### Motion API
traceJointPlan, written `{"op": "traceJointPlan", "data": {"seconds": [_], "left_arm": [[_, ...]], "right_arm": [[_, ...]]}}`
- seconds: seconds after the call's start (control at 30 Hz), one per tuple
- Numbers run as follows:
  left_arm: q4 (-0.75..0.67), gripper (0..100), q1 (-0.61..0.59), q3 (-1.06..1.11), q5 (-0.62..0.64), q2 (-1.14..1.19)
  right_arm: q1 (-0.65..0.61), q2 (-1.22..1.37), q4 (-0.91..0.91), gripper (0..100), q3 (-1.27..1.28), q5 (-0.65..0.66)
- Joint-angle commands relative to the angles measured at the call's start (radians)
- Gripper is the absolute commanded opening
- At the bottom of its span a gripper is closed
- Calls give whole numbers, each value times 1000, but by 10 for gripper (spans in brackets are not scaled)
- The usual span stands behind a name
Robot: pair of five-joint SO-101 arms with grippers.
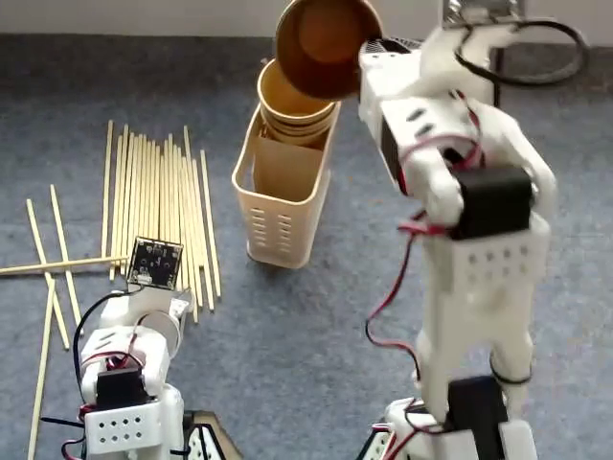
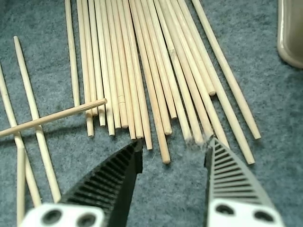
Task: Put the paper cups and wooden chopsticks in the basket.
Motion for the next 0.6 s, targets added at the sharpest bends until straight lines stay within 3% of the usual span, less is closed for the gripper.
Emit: {"op": "traceJointPlan", "data": {"seconds": [0.0,0.57], "left_arm": [[6,221,19,4,-9,-19],[8,221,48,4,-9,-19]], "right_arm": [[-13,50,-21,5,-19,-26],[-76,101,140,5,-116,-132]]}}
